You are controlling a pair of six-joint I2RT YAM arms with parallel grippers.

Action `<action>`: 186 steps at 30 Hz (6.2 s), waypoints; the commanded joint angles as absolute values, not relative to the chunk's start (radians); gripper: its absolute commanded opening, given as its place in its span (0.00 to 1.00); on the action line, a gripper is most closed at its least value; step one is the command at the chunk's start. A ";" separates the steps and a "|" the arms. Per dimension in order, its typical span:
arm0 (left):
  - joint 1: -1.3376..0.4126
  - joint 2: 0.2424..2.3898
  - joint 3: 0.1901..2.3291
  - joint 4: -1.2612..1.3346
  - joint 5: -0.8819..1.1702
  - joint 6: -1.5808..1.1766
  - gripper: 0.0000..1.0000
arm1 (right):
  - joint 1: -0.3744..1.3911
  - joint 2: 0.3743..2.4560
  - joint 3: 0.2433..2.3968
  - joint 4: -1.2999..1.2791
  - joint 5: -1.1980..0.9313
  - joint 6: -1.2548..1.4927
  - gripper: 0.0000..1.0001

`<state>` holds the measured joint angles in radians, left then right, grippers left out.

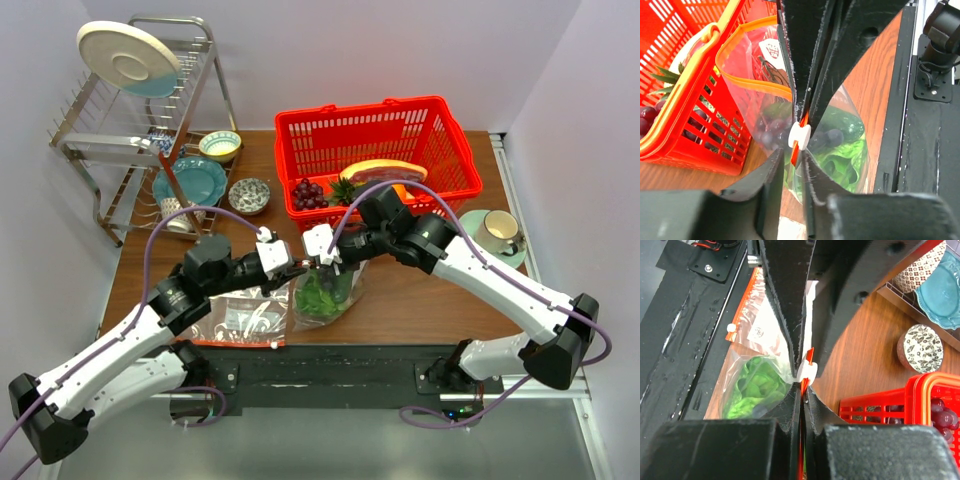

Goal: Place the food in the zip-top bag and seal the zipper
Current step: Zip the zipper food storage bag at the center of the board, then place the zipper food storage bag at the center of the board, then reset both arms

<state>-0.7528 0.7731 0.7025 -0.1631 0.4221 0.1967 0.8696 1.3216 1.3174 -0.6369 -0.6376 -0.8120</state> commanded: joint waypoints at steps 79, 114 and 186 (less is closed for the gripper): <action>-0.747 0.752 0.744 -0.262 -0.214 0.077 0.00 | 0.870 1.051 1.178 -0.635 -0.333 -0.339 0.00; -0.673 0.882 0.764 -0.285 -0.437 -0.149 0.00 | 0.870 0.958 1.031 -0.557 0.067 -0.117 0.00; -0.640 0.268 0.624 -0.316 -0.285 -0.420 0.96 | 0.813 0.479 0.900 -0.575 0.229 0.456 0.99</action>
<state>-0.6472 0.2745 0.6369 -0.3321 -0.2729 -0.4091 0.8169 0.4854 0.9073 -0.6075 0.2386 0.4404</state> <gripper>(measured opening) 0.957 0.985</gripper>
